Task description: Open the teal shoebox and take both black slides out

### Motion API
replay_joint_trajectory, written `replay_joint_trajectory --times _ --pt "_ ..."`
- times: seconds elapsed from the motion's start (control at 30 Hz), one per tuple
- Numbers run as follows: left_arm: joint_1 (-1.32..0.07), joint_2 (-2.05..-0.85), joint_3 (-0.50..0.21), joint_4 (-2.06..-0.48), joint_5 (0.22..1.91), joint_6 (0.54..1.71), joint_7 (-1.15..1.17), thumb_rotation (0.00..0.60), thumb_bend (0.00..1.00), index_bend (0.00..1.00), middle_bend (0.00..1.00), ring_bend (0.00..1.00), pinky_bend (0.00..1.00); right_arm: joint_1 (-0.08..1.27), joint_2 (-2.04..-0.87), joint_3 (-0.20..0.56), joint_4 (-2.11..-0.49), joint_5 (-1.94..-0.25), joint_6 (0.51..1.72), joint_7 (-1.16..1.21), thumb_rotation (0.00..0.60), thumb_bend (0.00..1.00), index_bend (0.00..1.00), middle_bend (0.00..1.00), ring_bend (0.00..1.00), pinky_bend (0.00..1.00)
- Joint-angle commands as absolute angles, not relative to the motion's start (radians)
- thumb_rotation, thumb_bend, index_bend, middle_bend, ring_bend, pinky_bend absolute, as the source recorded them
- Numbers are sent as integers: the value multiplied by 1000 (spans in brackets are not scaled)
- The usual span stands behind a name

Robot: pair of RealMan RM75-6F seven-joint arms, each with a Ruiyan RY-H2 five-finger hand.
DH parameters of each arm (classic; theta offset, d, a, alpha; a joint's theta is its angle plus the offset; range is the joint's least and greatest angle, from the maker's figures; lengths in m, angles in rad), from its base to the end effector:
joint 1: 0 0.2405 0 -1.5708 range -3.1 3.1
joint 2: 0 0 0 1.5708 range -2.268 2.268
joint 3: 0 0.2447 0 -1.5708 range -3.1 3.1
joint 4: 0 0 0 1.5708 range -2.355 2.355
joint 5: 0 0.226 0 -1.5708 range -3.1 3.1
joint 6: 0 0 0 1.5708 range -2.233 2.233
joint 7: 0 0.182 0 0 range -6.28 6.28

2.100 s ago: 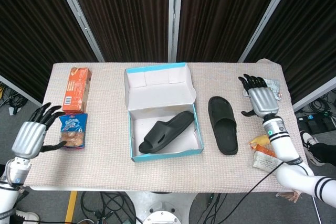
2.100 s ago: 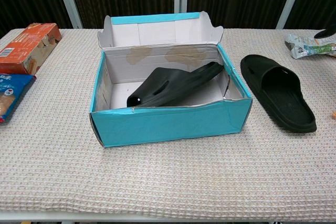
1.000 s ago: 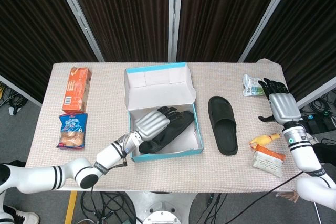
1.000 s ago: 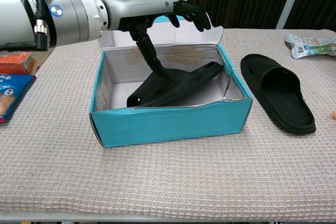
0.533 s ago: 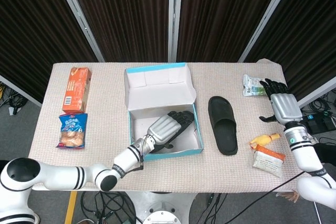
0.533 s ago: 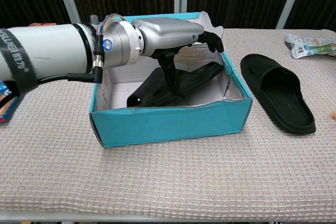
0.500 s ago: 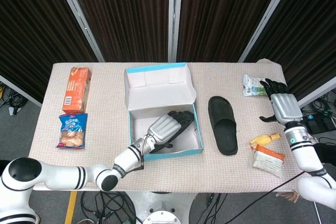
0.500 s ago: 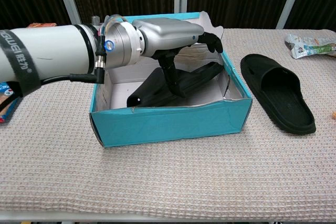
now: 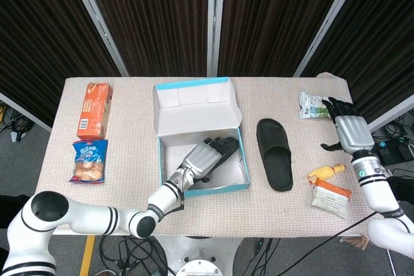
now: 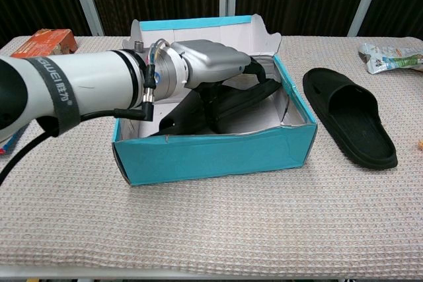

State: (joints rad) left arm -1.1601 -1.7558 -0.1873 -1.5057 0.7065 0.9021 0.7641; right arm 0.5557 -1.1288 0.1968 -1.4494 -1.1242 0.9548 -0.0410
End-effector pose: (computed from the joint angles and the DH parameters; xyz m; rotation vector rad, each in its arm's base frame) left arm 0.0154 0.3471 -0.1312 -2.2070 -0.7334 -0.8190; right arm -0.2700 -0.3962 0.1287 1.5187 -0.9656 0.7898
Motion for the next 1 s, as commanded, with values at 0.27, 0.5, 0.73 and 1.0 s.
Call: replay_joint_trajectory --times 0.27,0.5,0.73,1.0 --pt "-1189 -1785 -148 -1483 624 1000 919 600 16 171 53 42 185 552 -1123 199 -1457 -1128 953 -35 600 2 0 0 0 0" --pt "-1193 -1783 -149 -1491 583 996 936 600 29 213 135 108 216 549 -1122 199 -1459 -1132 954 -29 600 2 0 0 0 0" --pt "-1176 -1809 -146 -1449 651 1015 888 600 137 370 355 298 431 543 -1116 201 -1465 -1131 961 -28 600 2 0 0 0 0" --pt "-1120 -1782 -144 -1439 827 1026 734 600 350 576 619 548 675 538 -1111 203 -1470 -1130 964 -21 600 2 0 0 0 0"
